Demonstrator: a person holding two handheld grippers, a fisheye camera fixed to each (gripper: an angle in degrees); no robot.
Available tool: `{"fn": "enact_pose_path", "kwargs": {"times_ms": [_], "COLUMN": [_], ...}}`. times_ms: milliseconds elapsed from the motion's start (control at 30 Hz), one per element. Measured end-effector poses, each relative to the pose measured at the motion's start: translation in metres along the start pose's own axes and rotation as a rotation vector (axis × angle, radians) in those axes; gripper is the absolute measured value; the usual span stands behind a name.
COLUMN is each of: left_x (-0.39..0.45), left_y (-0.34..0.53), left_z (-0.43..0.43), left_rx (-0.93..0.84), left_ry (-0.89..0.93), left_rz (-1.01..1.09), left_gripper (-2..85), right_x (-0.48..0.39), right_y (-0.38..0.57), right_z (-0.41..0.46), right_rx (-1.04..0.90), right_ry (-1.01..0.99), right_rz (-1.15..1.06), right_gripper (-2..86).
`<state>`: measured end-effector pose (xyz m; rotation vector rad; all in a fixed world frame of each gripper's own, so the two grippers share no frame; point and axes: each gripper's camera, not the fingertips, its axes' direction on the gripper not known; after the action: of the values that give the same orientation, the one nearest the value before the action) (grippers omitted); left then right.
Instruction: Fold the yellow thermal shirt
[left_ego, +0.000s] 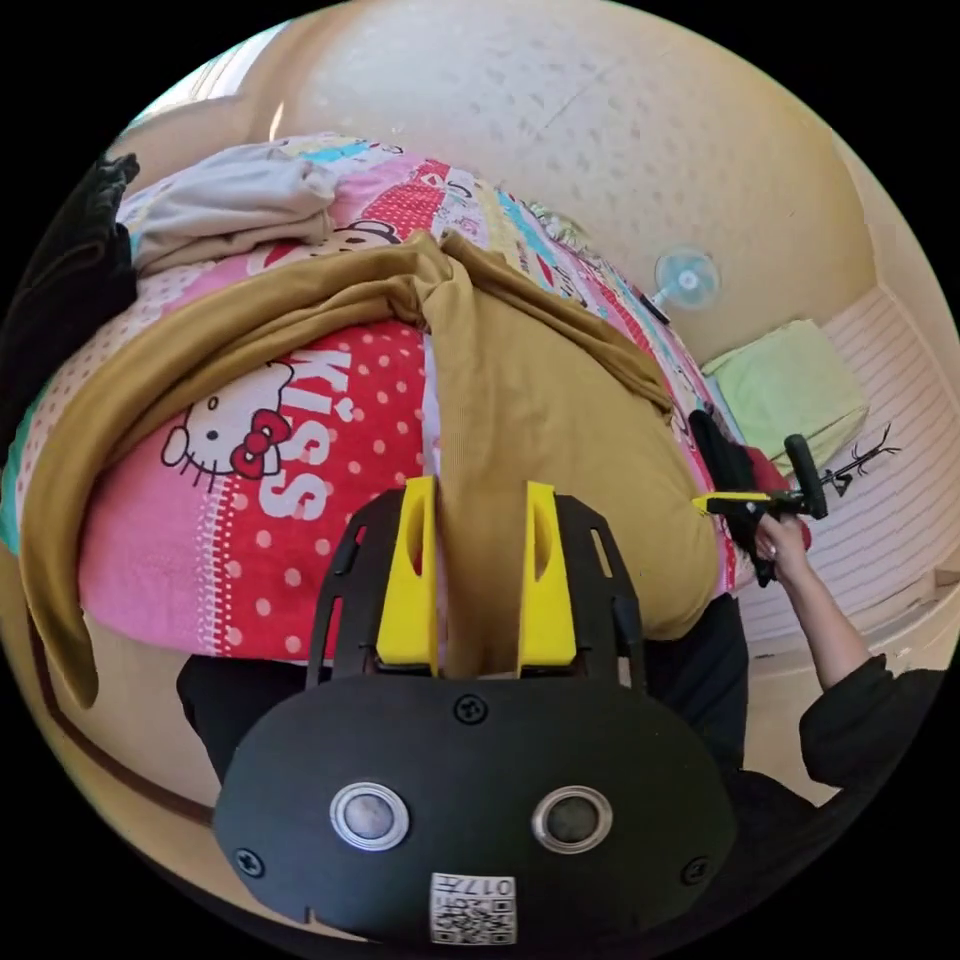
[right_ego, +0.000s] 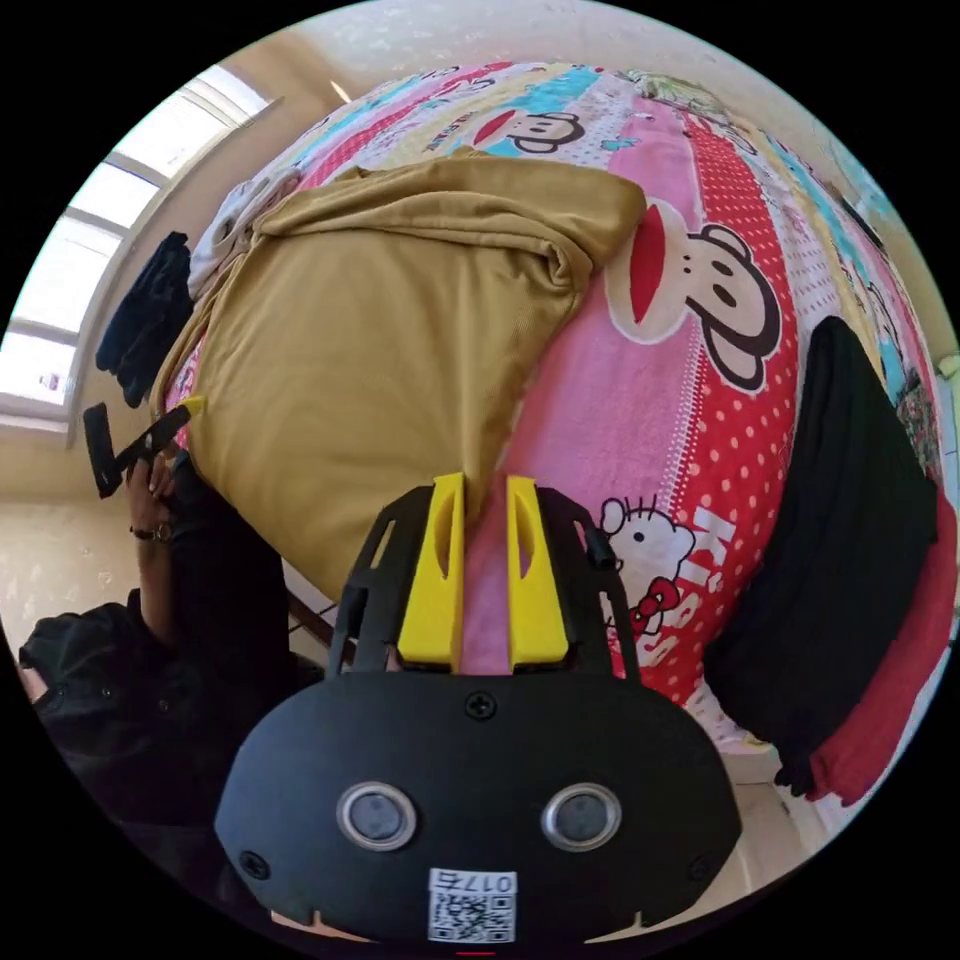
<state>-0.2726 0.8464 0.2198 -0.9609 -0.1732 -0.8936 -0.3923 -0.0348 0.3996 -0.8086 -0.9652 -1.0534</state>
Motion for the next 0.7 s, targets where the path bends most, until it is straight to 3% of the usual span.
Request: {"fn": "enact_pose_path", "kwargs": {"times_ms": [100, 267, 433, 567, 700], "left_x": [0.007, 0.009, 0.002, 0.018, 0.039], "left_y": [-0.003, -0.002, -0.01, -0.065, -0.172], "left_z": [-0.002, -0.007, -0.037, -0.077, -0.049], "left_rx": [-0.061, -0.108, -0.049, 0.109, 0.028], "left_ry": [0.073, 0.118, 0.149, 0.133, 0.062], "left_rz": [0.01, 0.001, -0.015, 0.091, 0.196], "left_gripper": [4.0, 3.7, 6.1, 8.6, 9.6], "right_x": [0.004, 0.022, 0.047, 0.043, 0.033], "right_y": [-0.025, -0.029, -0.025, -0.03, -0.053], "right_z": [-0.009, 0.011, 0.0, -0.022, -0.056], "right_rx": [-0.108, -0.157, -0.04, 0.023, 0.173], "right_ry": [0.005, -0.008, -0.309, -0.265, -0.201], "right_rz": [0.036, 0.074, 0.098, 0.049, -0.043], "right_gripper": [3.0, 2.6, 4.7, 7.6, 10.2]}}
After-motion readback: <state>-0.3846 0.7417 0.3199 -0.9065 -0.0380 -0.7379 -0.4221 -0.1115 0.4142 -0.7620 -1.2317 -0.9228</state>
